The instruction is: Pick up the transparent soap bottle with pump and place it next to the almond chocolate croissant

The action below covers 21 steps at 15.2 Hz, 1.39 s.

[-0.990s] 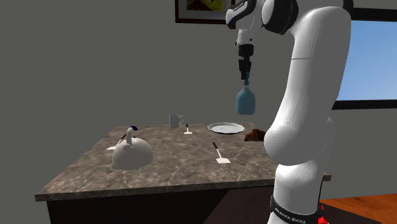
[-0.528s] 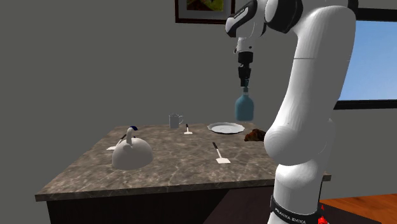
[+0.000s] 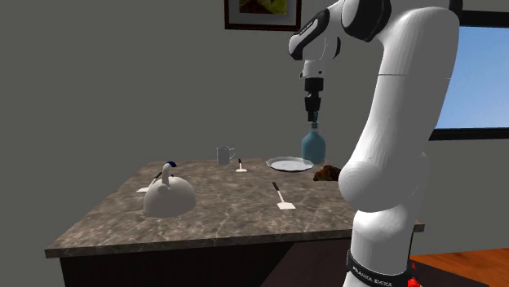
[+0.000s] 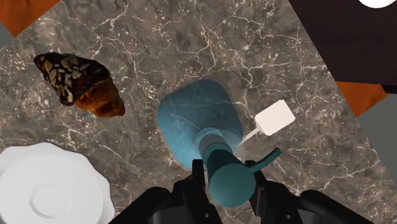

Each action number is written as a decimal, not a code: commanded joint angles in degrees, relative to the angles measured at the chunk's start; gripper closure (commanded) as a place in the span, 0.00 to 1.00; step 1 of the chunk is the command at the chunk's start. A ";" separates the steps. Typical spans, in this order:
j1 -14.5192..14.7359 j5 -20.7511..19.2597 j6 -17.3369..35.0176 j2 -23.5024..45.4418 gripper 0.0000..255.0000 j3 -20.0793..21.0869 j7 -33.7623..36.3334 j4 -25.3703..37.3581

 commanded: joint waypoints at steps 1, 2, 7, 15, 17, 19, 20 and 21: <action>-0.07 -0.06 1.60 -0.09 1.00 -0.08 -0.07 -1.62; -0.08 -0.07 2.37 -0.09 1.00 -0.10 -0.07 -2.39; -0.17 -0.01 6.21 0.12 1.00 -0.25 -0.18 -6.05; -0.31 0.52 12.30 1.22 1.00 -0.62 -0.69 -11.22; -0.34 0.74 13.82 1.65 1.00 -0.72 -0.88 -12.39; -0.37 1.01 15.34 2.13 1.00 -0.82 -1.11 -13.50; -0.39 1.15 16.10 2.39 1.00 -0.88 -1.23 -14.04; -0.40 1.31 16.85 2.67 1.00 -0.93 -1.37 -14.57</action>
